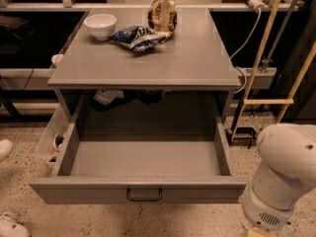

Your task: Close top drawer

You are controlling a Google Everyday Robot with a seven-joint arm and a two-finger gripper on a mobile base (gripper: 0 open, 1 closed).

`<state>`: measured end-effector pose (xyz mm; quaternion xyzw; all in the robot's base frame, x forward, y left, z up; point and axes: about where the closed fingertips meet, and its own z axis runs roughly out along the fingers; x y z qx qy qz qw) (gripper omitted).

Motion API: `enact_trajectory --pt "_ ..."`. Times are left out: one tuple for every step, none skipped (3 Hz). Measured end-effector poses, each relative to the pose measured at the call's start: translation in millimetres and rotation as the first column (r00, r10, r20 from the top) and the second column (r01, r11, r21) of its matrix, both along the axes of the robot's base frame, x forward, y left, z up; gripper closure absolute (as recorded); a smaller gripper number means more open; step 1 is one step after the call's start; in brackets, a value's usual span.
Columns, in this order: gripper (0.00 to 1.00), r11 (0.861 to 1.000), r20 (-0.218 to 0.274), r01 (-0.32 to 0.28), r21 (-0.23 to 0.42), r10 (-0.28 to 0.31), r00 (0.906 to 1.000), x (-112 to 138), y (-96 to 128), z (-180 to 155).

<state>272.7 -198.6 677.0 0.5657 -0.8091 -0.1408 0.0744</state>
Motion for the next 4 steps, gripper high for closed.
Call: enact_trajectory --pt "0.0 0.992 0.046 0.107 0.063 -0.11 0.9929 28 -25 -5" --pt "0.0 0.988 0.051 0.092 0.12 -0.099 0.9938 56 -18 -1" --pt "0.0 0.988 0.051 0.092 0.12 -0.099 0.9938 56 -18 -1" --pt "0.0 0.994 0.087 0.012 0.106 -0.021 0.996 58 12 -5"
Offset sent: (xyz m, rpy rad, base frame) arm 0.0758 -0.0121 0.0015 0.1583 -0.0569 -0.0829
